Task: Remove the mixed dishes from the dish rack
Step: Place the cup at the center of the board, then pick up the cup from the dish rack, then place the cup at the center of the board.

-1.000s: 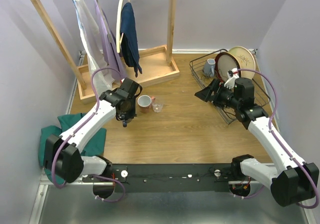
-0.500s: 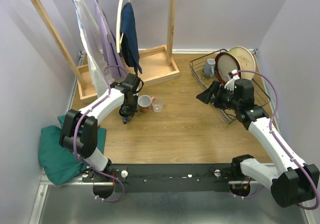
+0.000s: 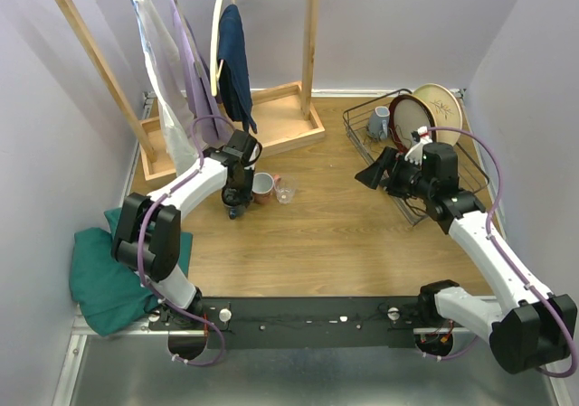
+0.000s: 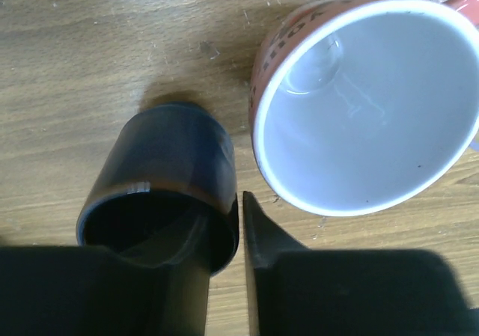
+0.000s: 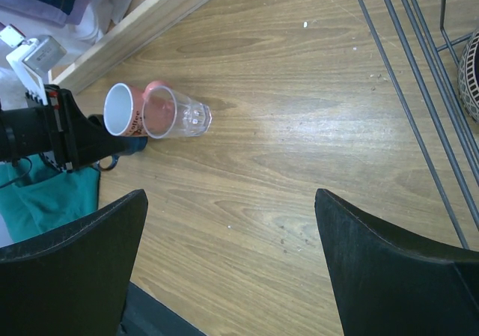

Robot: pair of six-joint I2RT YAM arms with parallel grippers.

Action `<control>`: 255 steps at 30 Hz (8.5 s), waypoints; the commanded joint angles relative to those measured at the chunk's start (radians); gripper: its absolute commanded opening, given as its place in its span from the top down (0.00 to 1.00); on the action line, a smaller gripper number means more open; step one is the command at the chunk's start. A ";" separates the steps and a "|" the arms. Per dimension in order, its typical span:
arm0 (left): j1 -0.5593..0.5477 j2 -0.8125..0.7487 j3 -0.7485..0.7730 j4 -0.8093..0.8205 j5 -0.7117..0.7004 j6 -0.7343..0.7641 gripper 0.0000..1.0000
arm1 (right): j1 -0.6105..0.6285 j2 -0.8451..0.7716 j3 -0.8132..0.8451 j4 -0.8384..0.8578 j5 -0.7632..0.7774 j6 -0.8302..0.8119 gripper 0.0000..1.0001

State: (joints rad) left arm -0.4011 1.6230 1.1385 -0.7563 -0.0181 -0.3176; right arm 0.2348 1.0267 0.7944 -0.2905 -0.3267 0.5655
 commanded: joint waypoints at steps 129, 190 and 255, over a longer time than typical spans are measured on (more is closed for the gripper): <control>-0.001 -0.980 -0.548 0.698 0.201 -0.336 0.01 | -0.123 0.256 0.225 0.335 -0.047 0.129 0.97; -0.427 -0.301 -0.209 1.036 0.104 -0.430 1.00 | -0.072 0.009 -0.304 0.745 -0.296 0.589 0.06; -0.235 -0.837 -0.318 0.139 -0.318 -0.239 0.01 | -0.074 0.127 0.247 -0.131 0.492 -0.239 0.00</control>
State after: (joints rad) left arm -0.6426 0.9531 0.9073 -0.7368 -0.2321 -0.5819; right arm 0.1635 1.1137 0.9611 -0.3721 -0.0273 0.3855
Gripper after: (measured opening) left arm 0.987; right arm 0.998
